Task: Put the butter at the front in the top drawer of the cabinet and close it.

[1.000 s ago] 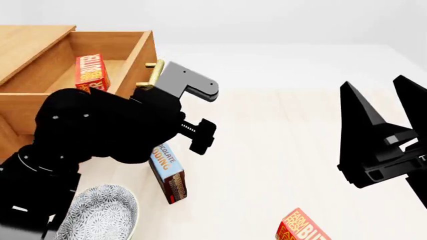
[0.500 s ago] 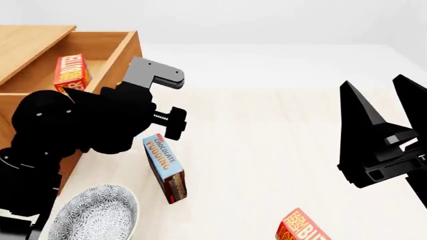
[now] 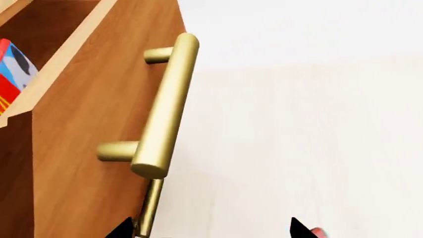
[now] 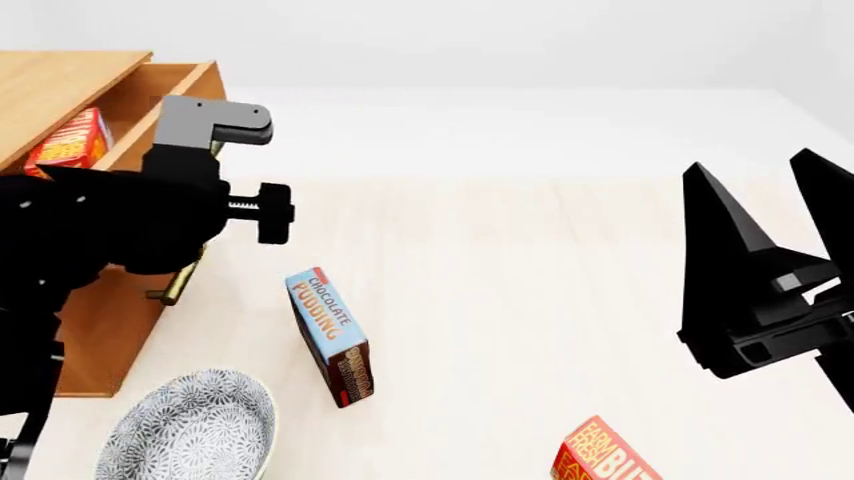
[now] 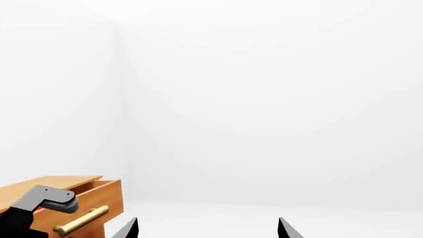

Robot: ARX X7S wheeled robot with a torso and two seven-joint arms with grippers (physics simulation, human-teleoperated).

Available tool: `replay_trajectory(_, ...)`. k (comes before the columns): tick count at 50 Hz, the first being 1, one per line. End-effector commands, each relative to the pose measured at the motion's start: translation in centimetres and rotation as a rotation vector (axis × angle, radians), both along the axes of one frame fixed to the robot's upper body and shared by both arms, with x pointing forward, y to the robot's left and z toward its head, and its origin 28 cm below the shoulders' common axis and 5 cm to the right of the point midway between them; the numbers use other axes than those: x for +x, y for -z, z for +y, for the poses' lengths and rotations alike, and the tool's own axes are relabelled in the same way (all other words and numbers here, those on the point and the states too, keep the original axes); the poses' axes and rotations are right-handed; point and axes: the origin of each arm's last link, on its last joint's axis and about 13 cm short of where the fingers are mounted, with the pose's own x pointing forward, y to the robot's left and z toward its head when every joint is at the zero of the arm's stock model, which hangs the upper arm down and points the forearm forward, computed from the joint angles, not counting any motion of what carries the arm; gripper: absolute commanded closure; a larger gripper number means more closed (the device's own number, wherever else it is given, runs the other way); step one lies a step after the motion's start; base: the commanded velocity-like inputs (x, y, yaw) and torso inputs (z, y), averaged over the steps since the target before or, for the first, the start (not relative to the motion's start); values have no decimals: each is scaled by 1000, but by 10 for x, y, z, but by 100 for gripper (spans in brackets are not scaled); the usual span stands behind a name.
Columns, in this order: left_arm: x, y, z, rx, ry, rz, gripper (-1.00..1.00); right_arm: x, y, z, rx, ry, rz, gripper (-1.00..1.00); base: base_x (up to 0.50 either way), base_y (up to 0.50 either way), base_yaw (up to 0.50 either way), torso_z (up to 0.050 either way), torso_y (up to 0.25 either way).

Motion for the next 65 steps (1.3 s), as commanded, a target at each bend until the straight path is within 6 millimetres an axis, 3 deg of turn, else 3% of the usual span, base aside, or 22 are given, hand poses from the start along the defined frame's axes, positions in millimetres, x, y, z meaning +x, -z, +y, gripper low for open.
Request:
replay_trajectory(1,9,1,35,21,-162,-14,-100,-1,-2,1,-3,-3,-4,-100,0,0,0,0,0)
replay_trajectory(24,10,-4,105,21,-528,-51,-100,-2,-2,1,-5,3,-9,-100,0,0,0,0,0)
replay_trajectory(37,0,-13,120,75,-643,-93,-100,-2,-1,1,-5,-2,-14,-100,3,4,4,0,0)
replay_trajectory(40,-5,-21,116,103,-631,-148,-100,-4,-3,3,-6,-2,-20,-100,0,5,8,0,0)
replay_trajectory(43,-19,-42,100,148,-551,-292,-100,-5,-6,4,-7,0,-23,-100,0,3,5,0,0)
replay_trajectory(47,-57,-78,68,147,-398,-550,-100,-6,-11,7,-13,-3,-27,-100,0,0,0,3,6)
replay_trajectory(50,-89,-92,45,193,-270,-717,-100,-6,-14,7,-19,-6,-26,-100,0,0,0,0,3)
replay_trajectory(56,-125,-91,24,341,-157,-948,-100,-5,-18,9,-25,-16,-26,-100,0,0,0,0,0)
replay_trajectory(65,-128,-65,21,311,-19,-1102,-100,-3,-16,10,-21,-32,-26,-100,0,0,0,0,0)
